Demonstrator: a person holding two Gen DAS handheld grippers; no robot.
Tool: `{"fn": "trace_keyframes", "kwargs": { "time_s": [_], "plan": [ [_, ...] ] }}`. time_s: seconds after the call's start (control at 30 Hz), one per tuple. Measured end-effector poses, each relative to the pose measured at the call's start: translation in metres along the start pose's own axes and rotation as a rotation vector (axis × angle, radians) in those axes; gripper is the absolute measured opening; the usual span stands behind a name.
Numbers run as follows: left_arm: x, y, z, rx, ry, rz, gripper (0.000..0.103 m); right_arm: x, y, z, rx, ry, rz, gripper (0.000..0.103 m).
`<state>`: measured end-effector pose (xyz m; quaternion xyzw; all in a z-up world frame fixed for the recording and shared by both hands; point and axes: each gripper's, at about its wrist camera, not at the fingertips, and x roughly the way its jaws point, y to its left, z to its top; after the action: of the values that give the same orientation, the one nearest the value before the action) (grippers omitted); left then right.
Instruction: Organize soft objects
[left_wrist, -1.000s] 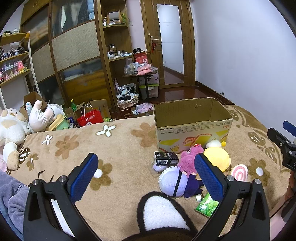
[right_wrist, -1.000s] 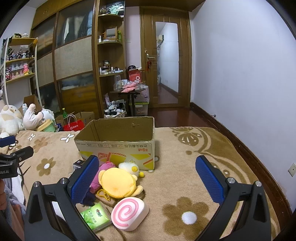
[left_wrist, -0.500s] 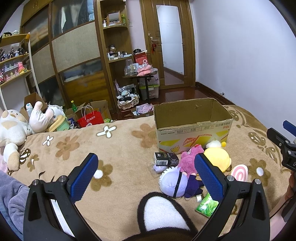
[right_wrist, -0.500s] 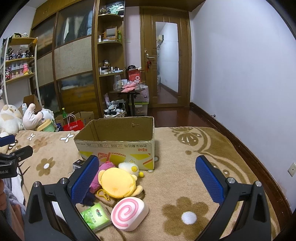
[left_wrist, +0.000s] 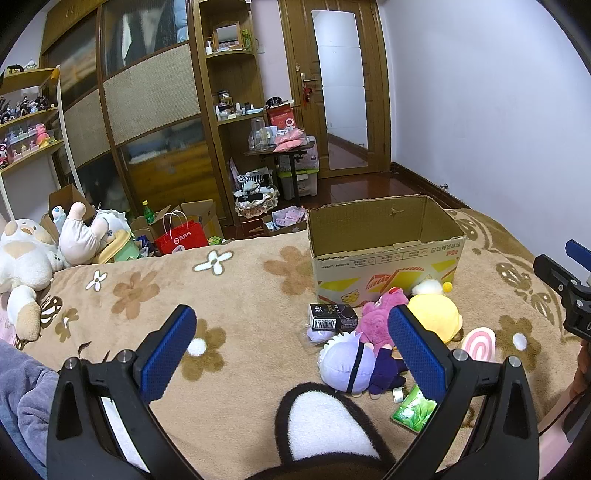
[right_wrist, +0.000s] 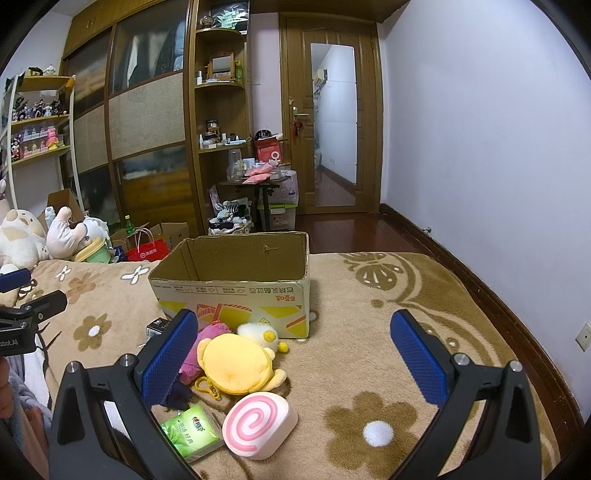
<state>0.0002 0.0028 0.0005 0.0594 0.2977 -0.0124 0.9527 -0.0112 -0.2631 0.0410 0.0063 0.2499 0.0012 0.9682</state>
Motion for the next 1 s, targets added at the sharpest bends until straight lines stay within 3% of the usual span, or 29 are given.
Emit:
{"fn": "trace_keyframes", "kwargs": {
  "time_s": [1.0],
  "plan": [
    [-0.0006,-0.0015,-0.0003,0.003,-0.001,0.001,0.102,0.0005,-0.0025,-0.001,0.003,0.0,-0.001,0.103]
  ]
}}
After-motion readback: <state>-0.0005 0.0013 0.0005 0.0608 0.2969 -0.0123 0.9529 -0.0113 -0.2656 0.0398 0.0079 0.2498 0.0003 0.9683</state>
